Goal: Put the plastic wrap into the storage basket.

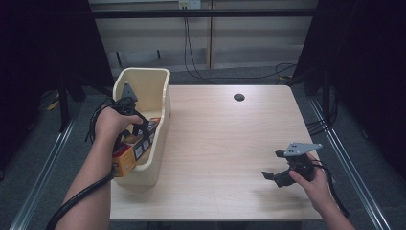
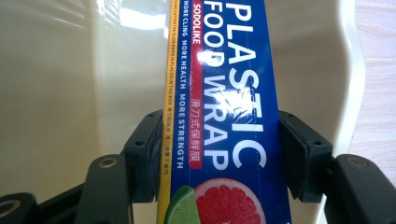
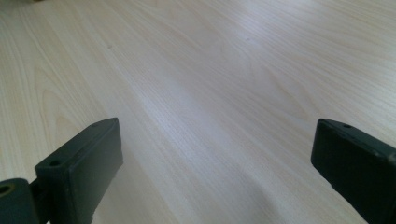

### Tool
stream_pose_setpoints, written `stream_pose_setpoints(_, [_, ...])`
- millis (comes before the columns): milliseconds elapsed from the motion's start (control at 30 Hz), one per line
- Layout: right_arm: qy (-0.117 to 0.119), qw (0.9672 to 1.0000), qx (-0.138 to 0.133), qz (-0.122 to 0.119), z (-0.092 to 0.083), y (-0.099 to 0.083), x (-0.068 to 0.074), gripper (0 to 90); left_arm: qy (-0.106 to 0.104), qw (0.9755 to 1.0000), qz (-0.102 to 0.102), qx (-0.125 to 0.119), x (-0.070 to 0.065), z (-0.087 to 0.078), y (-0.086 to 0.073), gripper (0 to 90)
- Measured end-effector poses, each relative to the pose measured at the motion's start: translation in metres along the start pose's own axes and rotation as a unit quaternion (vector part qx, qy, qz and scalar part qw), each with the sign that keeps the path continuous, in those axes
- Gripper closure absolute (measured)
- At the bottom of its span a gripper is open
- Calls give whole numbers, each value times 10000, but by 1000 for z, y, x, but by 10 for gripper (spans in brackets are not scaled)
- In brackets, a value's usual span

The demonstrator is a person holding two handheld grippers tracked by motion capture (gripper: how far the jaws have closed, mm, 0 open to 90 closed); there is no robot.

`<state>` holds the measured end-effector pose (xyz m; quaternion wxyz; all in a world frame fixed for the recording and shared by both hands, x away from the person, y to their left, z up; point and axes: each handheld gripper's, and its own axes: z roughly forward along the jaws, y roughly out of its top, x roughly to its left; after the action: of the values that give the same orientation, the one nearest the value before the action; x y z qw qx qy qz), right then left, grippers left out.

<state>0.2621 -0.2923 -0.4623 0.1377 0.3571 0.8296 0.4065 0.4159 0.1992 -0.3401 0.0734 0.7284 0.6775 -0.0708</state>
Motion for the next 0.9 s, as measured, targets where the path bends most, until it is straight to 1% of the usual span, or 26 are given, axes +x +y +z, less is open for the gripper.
stream_pose_setpoints(200, [-2,10000,1,7,0,0,0,19,-10,10000,-12,-26,0,0,0,395])
stream_pose_setpoints(233, [16,10000,3,9,0,0,0,19,-33,10000,26,1,1,-1,0,395])
stream_pose_setpoints(267, [20,10000,0,11,0,0,0,19,-19,10000,25,-34,1,-1,-1,394])
stream_pose_setpoints(333, [10,10000,5,2,0,0,0,19,-30,10000,-47,-75,1,0,-1,388])
stream_pose_setpoints(467, [8,10000,2,-2,0,0,0,19,-109,9999,-57,-45,1,-2,-1,378])
stream_pose_setpoints(533, [20,10000,0,8,0,0,0,19,-165,9998,-92,-119,0,-5,0,372])
stream_pose_setpoints(567, [8,10000,-4,8,-1,0,1,19,-244,9995,-97,-160,0,-7,0,369])
stream_pose_setpoints(600, [29,10000,-7,7,-1,0,0,19,-248,9995,-82,-197,-1,-9,0,372])
stream_pose_setpoints(633, [34,10000,-6,10,-1,0,0,19,-207,9995,-66,-214,-1,-11,0,372])
stream_pose_setpoints(667, [31,10000,-9,7,-1,0,0,19,-209,9994,-97,-251,-2,-12,0,367])
stream_pose_setpoints(733, [-4,10000,-10,-6,-1,1,1,19,-223,9991,-96,-334,-2,-16,0,329])
stream_pose_setpoints(767, [-4,10000,-10,-6,-1,1,1,19,-199,9991,-69,-357,-2,-17,0,329])
stream_pose_setpoints(800, [-6,10000,-13,6,-1,1,1,19,-219,9991,-64,-371,-3,-19,0,321])
stream_pose_setpoints(833, [0,10000,-16,6,-1,1,1,19,-183,9991,-36,-390,-3,-20,0,311])
stream_pose_setpoints(867, [-3,10000,-14,8,-1,1,1,19,-213,9989,-43,-425,-4,-21,0,296])
stream_pose_setpoints(900, [-2,10000,-14,3,-1,1,1,19,-202,9986,22,-481,-3,-23,0,280])
